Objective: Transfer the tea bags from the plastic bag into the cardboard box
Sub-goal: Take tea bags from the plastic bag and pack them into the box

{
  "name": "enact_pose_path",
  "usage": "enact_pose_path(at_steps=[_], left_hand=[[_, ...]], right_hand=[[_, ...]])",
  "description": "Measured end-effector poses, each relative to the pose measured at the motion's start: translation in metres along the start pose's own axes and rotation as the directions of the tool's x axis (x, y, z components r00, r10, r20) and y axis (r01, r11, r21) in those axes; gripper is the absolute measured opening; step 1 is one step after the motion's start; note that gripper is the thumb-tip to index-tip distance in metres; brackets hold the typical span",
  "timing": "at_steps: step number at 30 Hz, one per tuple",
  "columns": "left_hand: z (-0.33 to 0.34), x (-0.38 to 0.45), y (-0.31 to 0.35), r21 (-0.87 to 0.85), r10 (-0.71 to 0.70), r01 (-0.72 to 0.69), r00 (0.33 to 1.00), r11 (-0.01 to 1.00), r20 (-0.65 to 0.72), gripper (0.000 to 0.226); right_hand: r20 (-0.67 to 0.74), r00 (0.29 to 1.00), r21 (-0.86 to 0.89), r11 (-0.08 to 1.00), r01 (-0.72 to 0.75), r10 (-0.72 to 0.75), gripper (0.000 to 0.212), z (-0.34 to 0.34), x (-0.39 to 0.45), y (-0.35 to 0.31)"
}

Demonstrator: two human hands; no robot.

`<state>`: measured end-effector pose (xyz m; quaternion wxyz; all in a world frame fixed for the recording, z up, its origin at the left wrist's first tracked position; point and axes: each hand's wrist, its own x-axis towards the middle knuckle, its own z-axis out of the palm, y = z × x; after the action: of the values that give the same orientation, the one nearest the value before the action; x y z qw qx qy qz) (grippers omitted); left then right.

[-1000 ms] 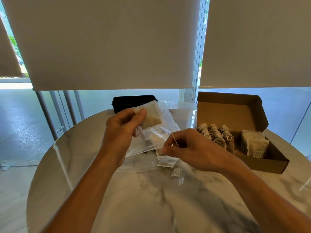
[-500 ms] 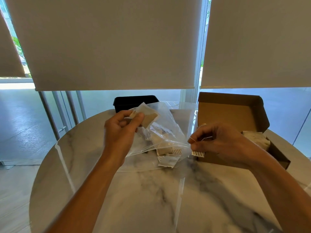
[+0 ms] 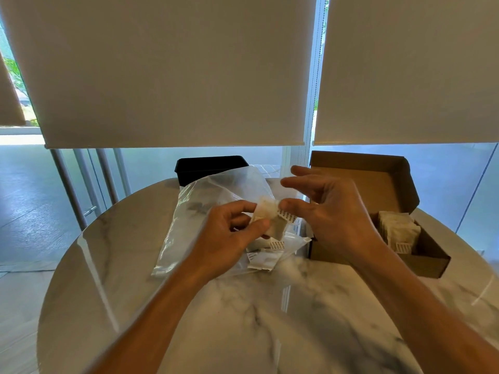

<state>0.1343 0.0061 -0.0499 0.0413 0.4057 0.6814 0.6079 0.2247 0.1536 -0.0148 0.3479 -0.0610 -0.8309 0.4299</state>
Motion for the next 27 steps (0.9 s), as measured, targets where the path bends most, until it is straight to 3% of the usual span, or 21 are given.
enact_pose_path(at_steps=[4,11,19,24,27], left_hand=[[0.0,0.002,-0.004,0.032,0.037,-0.038,0.999,0.999,0.031,0.016],[0.002,0.001,-0.006,0.029,0.05,-0.051,0.997,0.998,0.06,0.024],[0.003,0.002,-0.006,-0.051,0.076,-0.073,0.995,0.996,0.059,0.023],[0.004,0.002,-0.008,-0.037,0.07,-0.068,0.995,0.997,0.068,0.025],[0.002,0.003,-0.011,0.098,0.101,-0.103,0.995,0.99,0.021,0.018]], right_hand=[[-0.008,0.999,-0.115,0.993,-0.036,0.036,0.027,0.003,0.004,0.007],[0.06,0.996,-0.137,0.989,-0.052,0.061,0.017,0.002,0.004,0.015],[0.172,0.978,0.026,0.991,-0.128,0.122,0.024,0.003,-0.001,0.016],[0.147,0.982,0.033,0.992,-0.123,0.117,0.022,-0.004,-0.003,0.017],[0.064,0.995,-0.049,0.996,-0.075,0.078,0.018,-0.022,-0.003,0.016]])
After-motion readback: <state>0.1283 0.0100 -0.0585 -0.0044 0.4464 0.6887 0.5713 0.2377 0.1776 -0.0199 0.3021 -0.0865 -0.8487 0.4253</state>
